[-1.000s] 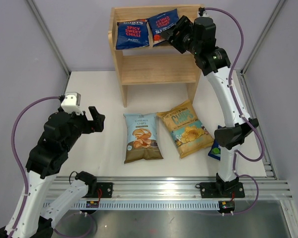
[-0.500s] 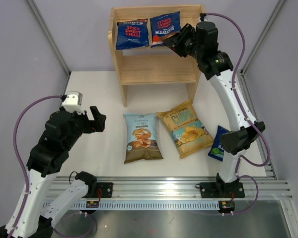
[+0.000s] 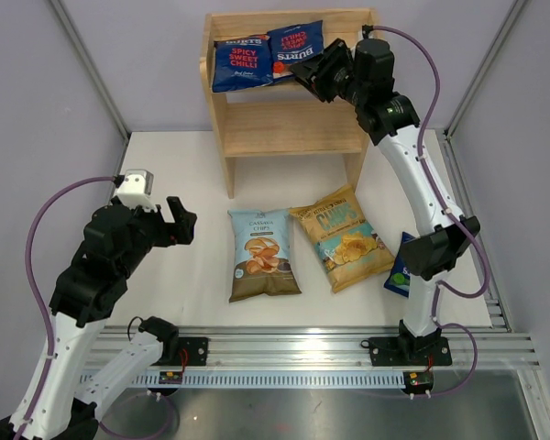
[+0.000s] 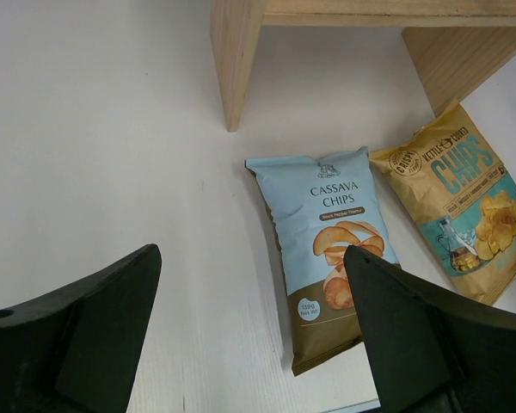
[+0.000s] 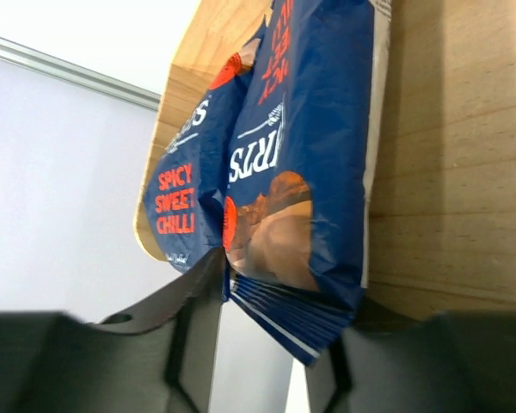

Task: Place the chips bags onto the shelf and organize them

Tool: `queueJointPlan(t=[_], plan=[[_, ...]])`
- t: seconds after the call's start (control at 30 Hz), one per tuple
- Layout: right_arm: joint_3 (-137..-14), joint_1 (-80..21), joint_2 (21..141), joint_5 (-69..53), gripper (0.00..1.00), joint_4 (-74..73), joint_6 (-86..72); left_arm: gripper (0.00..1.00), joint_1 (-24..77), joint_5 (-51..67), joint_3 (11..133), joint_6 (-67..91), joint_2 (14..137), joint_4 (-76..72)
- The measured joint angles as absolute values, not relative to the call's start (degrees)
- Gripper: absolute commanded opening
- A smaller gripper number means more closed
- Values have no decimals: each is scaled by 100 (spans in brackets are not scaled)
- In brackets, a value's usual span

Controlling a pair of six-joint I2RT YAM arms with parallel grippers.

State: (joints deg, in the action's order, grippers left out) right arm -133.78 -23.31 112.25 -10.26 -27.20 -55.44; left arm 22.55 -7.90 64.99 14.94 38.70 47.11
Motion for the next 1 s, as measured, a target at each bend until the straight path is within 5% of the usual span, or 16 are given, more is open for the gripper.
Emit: queueJointPlan(t=[0.17, 0.7, 1.0], plan=[[-13192, -2333, 11102, -1044, 61, -2508, -5623, 91, 2255, -788, 6460, 1490, 3859, 4709], [-12394, -2331, 10471, -1007, 68, -2556, -5371, 91, 2255, -770, 6429, 1490, 3824, 4711], [-11520, -2331, 10169, -1017, 77, -2692, -5100, 99, 2255, -755, 6427, 1500, 3824, 4709]])
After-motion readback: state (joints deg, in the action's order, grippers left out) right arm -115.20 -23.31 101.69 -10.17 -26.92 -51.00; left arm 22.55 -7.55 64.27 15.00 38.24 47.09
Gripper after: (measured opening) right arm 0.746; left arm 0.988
